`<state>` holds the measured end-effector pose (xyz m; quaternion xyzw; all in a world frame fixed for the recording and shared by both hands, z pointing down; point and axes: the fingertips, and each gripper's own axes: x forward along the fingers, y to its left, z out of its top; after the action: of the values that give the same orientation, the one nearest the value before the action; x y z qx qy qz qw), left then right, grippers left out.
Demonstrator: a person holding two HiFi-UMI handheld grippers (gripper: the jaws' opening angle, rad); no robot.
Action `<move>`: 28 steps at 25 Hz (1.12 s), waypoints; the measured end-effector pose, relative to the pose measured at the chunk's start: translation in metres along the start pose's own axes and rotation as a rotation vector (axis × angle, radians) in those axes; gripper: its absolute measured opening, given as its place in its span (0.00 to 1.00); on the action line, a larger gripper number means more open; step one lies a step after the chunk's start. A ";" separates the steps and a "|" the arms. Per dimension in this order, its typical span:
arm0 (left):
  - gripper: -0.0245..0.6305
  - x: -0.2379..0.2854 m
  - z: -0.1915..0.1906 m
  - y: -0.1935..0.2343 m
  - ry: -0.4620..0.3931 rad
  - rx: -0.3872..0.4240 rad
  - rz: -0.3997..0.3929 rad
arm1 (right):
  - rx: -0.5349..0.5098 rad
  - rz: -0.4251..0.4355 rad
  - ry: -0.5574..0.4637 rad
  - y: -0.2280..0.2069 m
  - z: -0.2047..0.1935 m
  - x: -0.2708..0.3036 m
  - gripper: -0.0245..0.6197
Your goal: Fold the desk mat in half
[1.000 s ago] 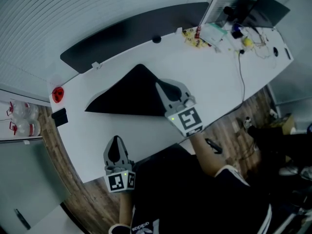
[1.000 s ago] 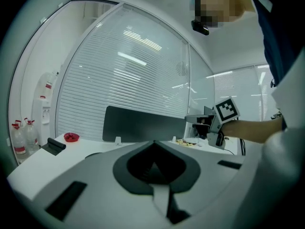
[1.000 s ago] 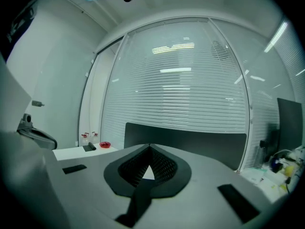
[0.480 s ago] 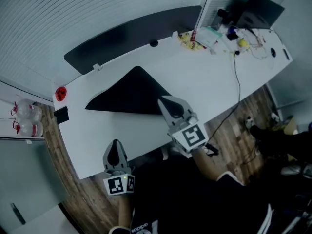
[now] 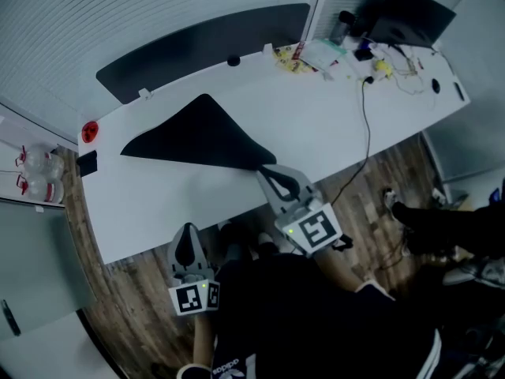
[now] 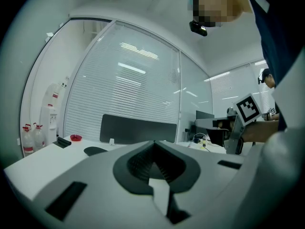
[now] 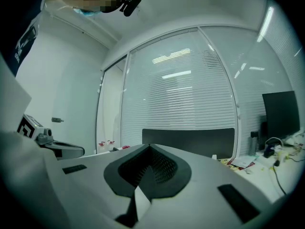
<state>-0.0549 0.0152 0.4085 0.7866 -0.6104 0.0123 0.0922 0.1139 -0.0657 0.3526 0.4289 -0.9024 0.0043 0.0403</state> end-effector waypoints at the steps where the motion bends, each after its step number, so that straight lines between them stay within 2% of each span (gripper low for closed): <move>1: 0.04 -0.005 -0.001 -0.010 -0.008 0.000 0.003 | 0.000 0.008 -0.005 0.001 -0.001 -0.010 0.04; 5: 0.04 -0.023 -0.003 -0.038 -0.024 0.009 0.023 | 0.016 0.038 -0.011 0.007 -0.006 -0.042 0.04; 14: 0.04 -0.056 -0.001 -0.065 -0.068 0.033 0.096 | 0.027 0.105 -0.023 0.021 -0.010 -0.077 0.04; 21: 0.04 -0.061 0.000 -0.066 -0.085 0.046 0.130 | 0.054 0.119 -0.044 0.030 -0.010 -0.081 0.04; 28: 0.04 -0.062 0.007 -0.050 -0.088 0.048 0.156 | 0.061 0.146 -0.005 0.046 -0.019 -0.070 0.04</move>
<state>-0.0228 0.0851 0.3869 0.7384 -0.6728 -0.0006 0.0453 0.1230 0.0182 0.3676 0.3629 -0.9309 0.0339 0.0247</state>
